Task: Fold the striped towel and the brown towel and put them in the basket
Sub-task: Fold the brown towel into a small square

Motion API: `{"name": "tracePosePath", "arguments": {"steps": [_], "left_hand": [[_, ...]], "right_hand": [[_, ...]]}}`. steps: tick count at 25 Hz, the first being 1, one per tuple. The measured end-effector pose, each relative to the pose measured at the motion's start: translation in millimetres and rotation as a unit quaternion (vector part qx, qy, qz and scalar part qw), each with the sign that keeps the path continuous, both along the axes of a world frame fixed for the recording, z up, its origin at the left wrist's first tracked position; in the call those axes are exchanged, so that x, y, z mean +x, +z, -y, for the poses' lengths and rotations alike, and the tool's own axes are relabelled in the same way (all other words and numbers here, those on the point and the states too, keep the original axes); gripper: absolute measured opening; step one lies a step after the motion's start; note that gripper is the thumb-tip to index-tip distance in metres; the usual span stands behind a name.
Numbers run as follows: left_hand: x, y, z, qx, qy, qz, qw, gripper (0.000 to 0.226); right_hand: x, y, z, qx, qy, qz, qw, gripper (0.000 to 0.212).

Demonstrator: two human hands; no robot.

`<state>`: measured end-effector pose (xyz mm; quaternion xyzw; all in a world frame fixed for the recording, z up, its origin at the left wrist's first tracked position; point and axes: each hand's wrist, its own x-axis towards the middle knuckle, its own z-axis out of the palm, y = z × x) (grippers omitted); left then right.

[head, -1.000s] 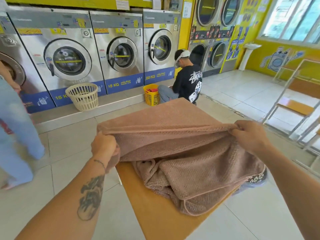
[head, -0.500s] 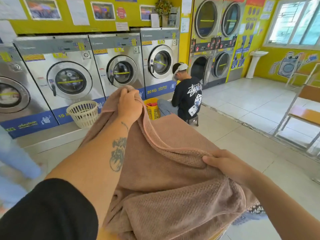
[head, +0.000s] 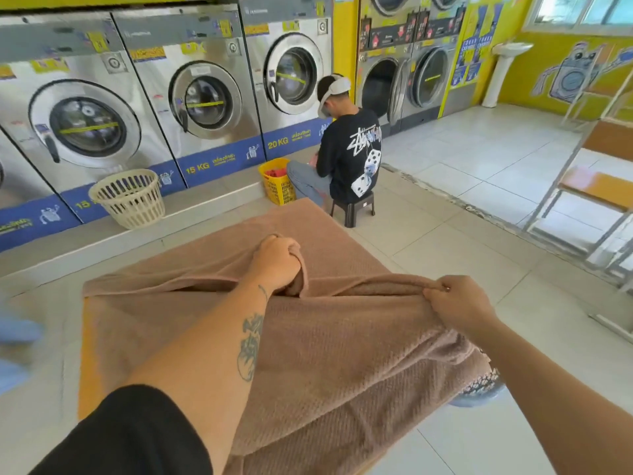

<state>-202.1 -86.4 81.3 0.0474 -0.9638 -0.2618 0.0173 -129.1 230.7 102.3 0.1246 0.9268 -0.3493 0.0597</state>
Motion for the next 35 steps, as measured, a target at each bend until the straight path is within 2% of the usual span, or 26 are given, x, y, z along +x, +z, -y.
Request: {"name": "tracePosePath", "arguments": {"steps": [4, 6, 9, 12, 13, 15, 18, 23, 27, 31, 35], "left_hand": [[-14.1, -15.4, 3.8, 0.038, 0.034, 0.021, 0.998, 0.041], [-25.3, -7.9, 4.8, 0.058, 0.034, 0.012, 0.998, 0.045], [-31.5, 4.3, 9.9, 0.060, -0.013, 0.076, 0.995, 0.065], [-5.9, 3.9, 22.9, 0.077, -0.016, 0.095, 0.992, 0.051], [6.9, 2.5, 30.7, 0.066, -0.015, 0.099, 0.993, 0.043], [34.6, 1.2, 53.5, 0.057, -0.006, 0.110, 0.992, 0.035], [69.4, 0.1, 100.3, 0.077, 0.027, 0.116, 0.990, 0.032], [101.2, -9.6, 193.0, 0.124, 0.100, 0.088, 0.983, 0.028], [107.1, -43.3, 291.3, 0.143, 0.134, 0.084, 0.977, 0.032], [85.3, -86.4, 412.4, 0.160, 0.189, 0.069, 0.966, 0.027], [61.8, -115.3, 497.3, 0.149, 0.230, 0.053, 0.960, 0.039]], "right_hand": [[-13.8, -31.5, -7.3, -0.016, 0.033, 0.108, 0.994, 0.024], [-13.6, -48.6, -3.8, -0.025, 0.021, 0.102, 0.994, 0.023], [-9.9, -58.4, 7.7, 0.026, -0.004, 0.068, 0.997, 0.016], [-2.5, -56.3, 33.1, 0.164, 0.047, 0.045, 0.984, 0.052], [-3.4, -53.9, 45.0, 0.186, 0.077, 0.017, 0.979, 0.055], [-8.6, -44.5, 73.7, 0.149, 0.141, -0.017, 0.979, 0.055], [-9.9, -30.7, 119.8, 0.042, 0.217, -0.006, 0.975, 0.051], [-15.2, -32.8, 210.2, 0.037, 0.308, -0.008, 0.951, 0.044], [-17.2, -51.1, 314.2, 0.044, 0.314, 0.014, 0.948, 0.046], [-29.4, -86.2, 450.8, 0.031, 0.311, 0.010, 0.950, 0.036], [-51.6, -94.0, 571.3, 0.071, 0.335, 0.009, 0.940, 0.049]]}}
